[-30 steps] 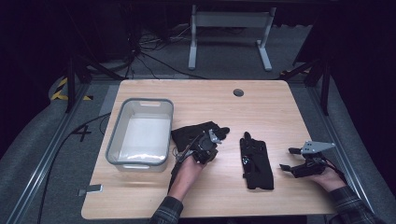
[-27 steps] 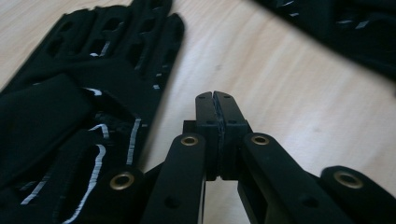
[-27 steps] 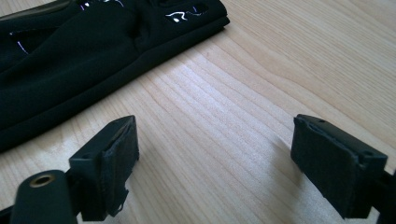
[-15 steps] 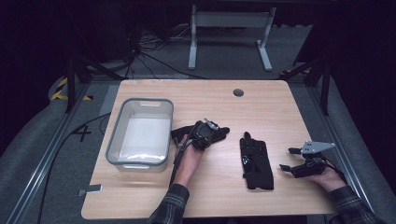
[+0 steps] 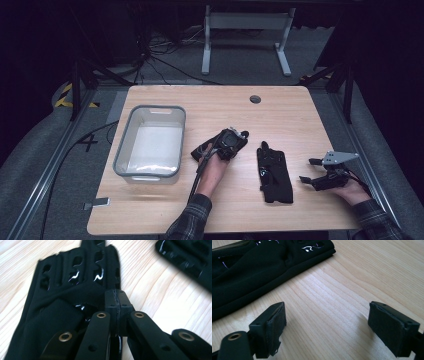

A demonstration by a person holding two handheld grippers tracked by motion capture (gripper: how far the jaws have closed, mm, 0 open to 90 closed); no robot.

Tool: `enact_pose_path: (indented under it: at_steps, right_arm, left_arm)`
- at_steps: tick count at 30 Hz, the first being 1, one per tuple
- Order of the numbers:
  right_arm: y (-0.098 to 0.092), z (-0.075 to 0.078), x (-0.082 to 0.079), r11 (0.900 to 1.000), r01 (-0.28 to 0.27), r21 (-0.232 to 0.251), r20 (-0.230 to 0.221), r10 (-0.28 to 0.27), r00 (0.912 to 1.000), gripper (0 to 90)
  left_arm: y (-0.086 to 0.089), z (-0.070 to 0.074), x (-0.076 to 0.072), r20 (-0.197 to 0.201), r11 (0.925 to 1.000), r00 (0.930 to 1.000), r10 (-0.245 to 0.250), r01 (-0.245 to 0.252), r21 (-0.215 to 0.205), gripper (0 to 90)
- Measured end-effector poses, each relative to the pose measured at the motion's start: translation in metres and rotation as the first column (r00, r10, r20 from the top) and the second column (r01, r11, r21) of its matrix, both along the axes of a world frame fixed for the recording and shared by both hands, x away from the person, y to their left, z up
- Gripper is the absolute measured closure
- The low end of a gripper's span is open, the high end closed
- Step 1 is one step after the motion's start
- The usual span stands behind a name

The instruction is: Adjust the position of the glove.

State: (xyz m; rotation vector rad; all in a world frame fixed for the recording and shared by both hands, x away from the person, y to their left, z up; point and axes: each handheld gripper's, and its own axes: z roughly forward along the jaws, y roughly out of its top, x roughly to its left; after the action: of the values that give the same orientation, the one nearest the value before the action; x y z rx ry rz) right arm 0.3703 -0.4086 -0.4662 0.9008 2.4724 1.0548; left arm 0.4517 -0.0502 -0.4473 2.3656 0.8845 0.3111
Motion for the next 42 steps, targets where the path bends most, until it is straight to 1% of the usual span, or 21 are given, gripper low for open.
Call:
enact_pose_path:
  at_steps: [1, 3, 5, 8, 11, 12, 14, 15, 17, 19, 20, 22, 24, 25, 26, 28, 29, 31, 32, 38, 42]
  right_arm:
    - [0.000, 0.000, 0.000, 1.000, 0.000, 0.000, 0.000, 0.000, 1.0000, 15.3]
    - [0.000, 0.000, 0.000, 1.000, -0.001, 0.002, -0.001, 0.001, 1.0000, 15.4]
    - [0.000, 0.000, 0.000, 1.000, -0.001, 0.000, 0.000, 0.001, 1.0000, 15.3]
    - [0.000, 0.000, 0.000, 1.000, -0.002, 0.002, -0.001, 0.002, 1.0000, 15.3]
    - [0.000, 0.000, 0.000, 1.000, -0.002, 0.002, 0.000, 0.002, 1.0000, 15.3]
    - [0.000, 0.000, 0.000, 1.000, -0.004, 0.001, 0.000, 0.004, 1.0000, 15.3]
    - [0.000, 0.000, 0.000, 1.000, -0.004, 0.002, 0.000, 0.004, 1.0000, 15.3]
    - [0.000, 0.000, 0.000, 1.000, -0.004, 0.002, 0.000, 0.004, 1.0000, 15.3]
    - [0.000, 0.000, 0.000, 1.000, -0.005, 0.002, 0.000, 0.005, 1.0000, 15.3]
    - [0.000, 0.000, 0.000, 1.000, -0.006, 0.002, -0.001, 0.006, 1.0000, 15.4]
    - [0.000, 0.000, 0.000, 1.000, -0.006, 0.002, -0.001, 0.006, 1.0000, 15.4]
    - [0.000, 0.000, 0.000, 1.000, -0.004, 0.001, 0.000, 0.004, 1.0000, 15.4]
    - [0.000, 0.000, 0.000, 1.000, -0.004, 0.001, 0.000, 0.004, 1.0000, 15.4]
    - [0.000, 0.000, 0.000, 1.000, -0.004, 0.001, -0.001, 0.004, 1.0000, 15.3]
    - [0.001, 0.000, 0.000, 1.000, -0.005, 0.002, -0.001, 0.005, 1.0000, 15.4]
    - [0.001, 0.000, 0.000, 1.000, -0.005, 0.003, -0.002, 0.005, 1.0000, 15.4]
    - [0.001, 0.000, 0.000, 1.000, -0.006, 0.003, -0.001, 0.006, 1.0000, 15.3]
    - [0.001, 0.000, 0.000, 1.000, -0.006, 0.002, -0.001, 0.006, 1.0000, 15.3]
    - [0.001, 0.000, 0.000, 1.000, -0.005, 0.003, -0.001, 0.005, 1.0000, 15.3]
    - [0.001, 0.000, 0.000, 1.000, -0.005, 0.003, -0.001, 0.005, 1.0000, 15.4]
    - [0.001, 0.000, 0.000, 1.000, -0.005, 0.003, -0.002, 0.005, 1.0000, 15.4]
  left_arm:
    - [-0.005, -0.001, 0.001, -0.008, 0.9998, 0.9999, -0.008, 0.008, -0.020, 89.7]
    - [-0.008, -0.001, 0.002, -0.011, 0.9996, 0.9999, -0.013, 0.012, -0.025, 89.7]
    - [-0.013, -0.002, 0.003, -0.027, 0.9990, 0.9995, -0.018, 0.017, -0.042, 89.7]
    - [-0.017, -0.002, 0.005, -0.040, 0.9977, 0.9988, -0.029, 0.027, -0.063, 89.7]
    - [-0.018, 0.002, 0.004, -0.033, 0.9973, 0.9987, -0.038, 0.036, -0.064, 89.7]
    - [-0.015, 0.006, 0.002, -0.025, 0.9972, 0.9990, -0.037, 0.035, -0.067, 89.7]
    - [-0.012, 0.009, 0.002, -0.018, 0.9973, 0.9992, -0.037, 0.035, -0.064, 89.7]
    - [-0.007, 0.012, 0.001, -0.012, 0.9974, 0.9996, -0.025, 0.024, -0.068, 89.7]
    - [0.002, 0.017, 0.002, 0.005, 0.9986, 1.0000, -0.003, 0.003, -0.052, 89.7]
    - [0.010, 0.018, 0.005, 0.013, 0.9985, 0.9997, 0.020, -0.019, -0.052, 89.7]
    - [0.015, 0.019, 0.007, 0.011, 0.9974, 0.9993, 0.037, -0.036, -0.062, 89.7]
    - [0.025, 0.019, 0.012, 0.015, 0.9956, 0.9977, 0.066, -0.064, -0.069, 89.7]
    - [0.031, 0.019, 0.015, 0.020, 0.9938, 0.9961, 0.086, -0.085, -0.071, 89.7]
    - [0.033, 0.018, 0.017, 0.019, 0.9936, 0.9957, 0.090, -0.089, -0.070, 89.7]
    - [0.036, 0.016, 0.018, 0.013, 0.9922, 0.9944, 0.105, -0.104, -0.069, 89.7]
    - [0.038, 0.010, 0.021, 0.014, 0.9919, 0.9925, 0.121, -0.120, -0.041, 89.7]
    - [0.039, 0.007, 0.023, 0.002, 0.9908, 0.9914, 0.130, -0.130, -0.037, 89.7]
    - [0.039, 0.003, 0.024, -0.011, 0.9904, 0.9908, 0.135, -0.135, -0.031, 89.7]
    - [0.039, 0.002, 0.024, -0.005, 0.9906, 0.9910, 0.134, -0.134, -0.026, 89.7]
    - [0.036, 0.003, 0.015, -0.018, 0.9922, 0.9921, 0.124, -0.125, -0.007, 89.7]
    - [0.035, 0.003, 0.004, -0.011, 0.9945, 0.9944, 0.105, -0.105, 0.004, 89.8]
